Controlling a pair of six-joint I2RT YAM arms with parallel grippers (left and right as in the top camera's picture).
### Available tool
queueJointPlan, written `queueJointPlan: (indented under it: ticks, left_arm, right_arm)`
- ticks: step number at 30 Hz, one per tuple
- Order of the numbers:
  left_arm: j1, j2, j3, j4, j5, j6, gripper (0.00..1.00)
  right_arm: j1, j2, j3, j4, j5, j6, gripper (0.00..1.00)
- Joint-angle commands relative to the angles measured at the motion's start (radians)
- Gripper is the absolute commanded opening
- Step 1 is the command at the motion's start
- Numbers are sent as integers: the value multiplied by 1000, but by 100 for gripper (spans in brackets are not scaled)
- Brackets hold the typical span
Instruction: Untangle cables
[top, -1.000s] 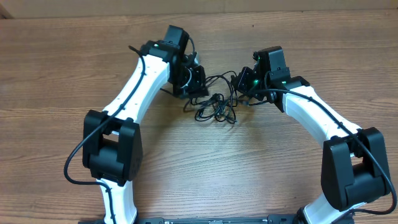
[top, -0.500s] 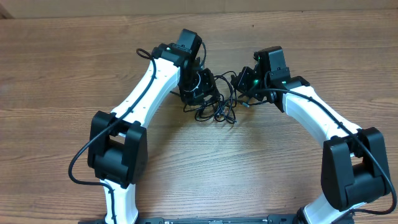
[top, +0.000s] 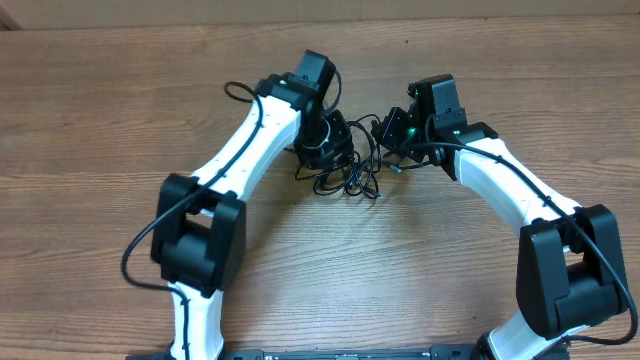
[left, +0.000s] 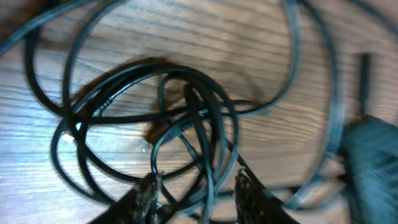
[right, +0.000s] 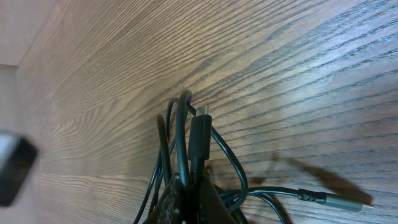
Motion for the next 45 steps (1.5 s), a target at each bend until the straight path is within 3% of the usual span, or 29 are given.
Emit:
queueJointPlan:
  ticks: [1,3,5,15,20,28,36,45]
  left_arm:
    - [-11,81,8,0,45,-22,33]
    - [-11,110,8,0,88,1,22]
    - [-5,128,8,1,116,29,4]
    - [105,65,10,-25,161,188,4]
    - [168,-4,10,-61,145,330,4]
    - [235,-114,10,-166,-116,487,4]
    - [241,-134,10,-256,-399,488,4]
    - [241,-133,10,-255,-393,417,9]
  right_arm:
    - [-6,3,12,3,10,4,4]
    - [-6,3,12,3,10,4,4]
    - [-6,3,12,3,10,4,4]
    - [-6,3,12,-19,90,4,4]
    - [-6,3,12,-26,155,0,4]
    - [-6,3,12,-46,246,0,4]
    - [-6,3,12,-53,290,0,4]
    - [-6,3,12,-64,249,0,8]
